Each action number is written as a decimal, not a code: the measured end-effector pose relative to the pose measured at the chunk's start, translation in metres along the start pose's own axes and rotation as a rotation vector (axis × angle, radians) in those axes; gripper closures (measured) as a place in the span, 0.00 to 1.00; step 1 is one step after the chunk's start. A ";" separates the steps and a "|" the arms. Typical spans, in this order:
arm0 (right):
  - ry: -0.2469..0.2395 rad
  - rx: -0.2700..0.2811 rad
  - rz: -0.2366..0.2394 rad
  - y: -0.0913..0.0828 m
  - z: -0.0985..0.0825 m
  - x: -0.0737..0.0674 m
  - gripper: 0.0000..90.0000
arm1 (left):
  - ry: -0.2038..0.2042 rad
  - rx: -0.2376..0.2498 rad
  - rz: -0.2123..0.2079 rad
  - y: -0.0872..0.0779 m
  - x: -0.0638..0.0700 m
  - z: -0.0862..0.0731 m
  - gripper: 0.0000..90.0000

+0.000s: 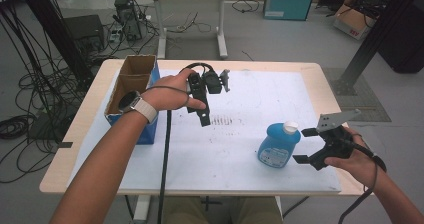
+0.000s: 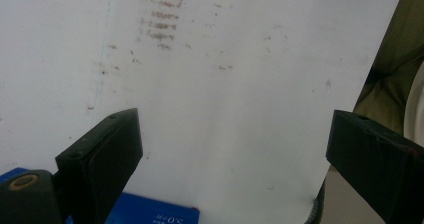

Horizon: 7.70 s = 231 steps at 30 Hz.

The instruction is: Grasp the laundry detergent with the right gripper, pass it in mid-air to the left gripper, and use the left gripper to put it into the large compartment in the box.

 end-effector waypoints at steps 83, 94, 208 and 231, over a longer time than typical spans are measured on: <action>0.111 0.261 -0.020 0.054 -0.006 -0.020 0.19 | -0.019 0.007 -0.016 0.007 -0.002 -0.003 0.09; 0.123 0.301 -0.025 0.058 -0.004 -0.022 0.23 | -0.020 0.004 -0.015 0.008 -0.002 -0.003 0.09; 0.101 0.346 -0.023 0.060 -0.003 -0.024 0.49 | -0.023 0.003 -0.018 0.009 -0.002 -0.005 0.10; 0.105 0.341 -0.021 0.060 -0.003 -0.024 0.49 | -0.017 -0.001 -0.020 0.009 -0.004 -0.005 0.10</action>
Point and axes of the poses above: each handheld gripper's, and its own axes: y roughly forward along the jaws, z roughly out of its top, x roughly to its right, the point moved 8 cm from there along y, roughly forward along the jaws, and after that the axes turned 15 degrees about -z, right-handed, at the moved point
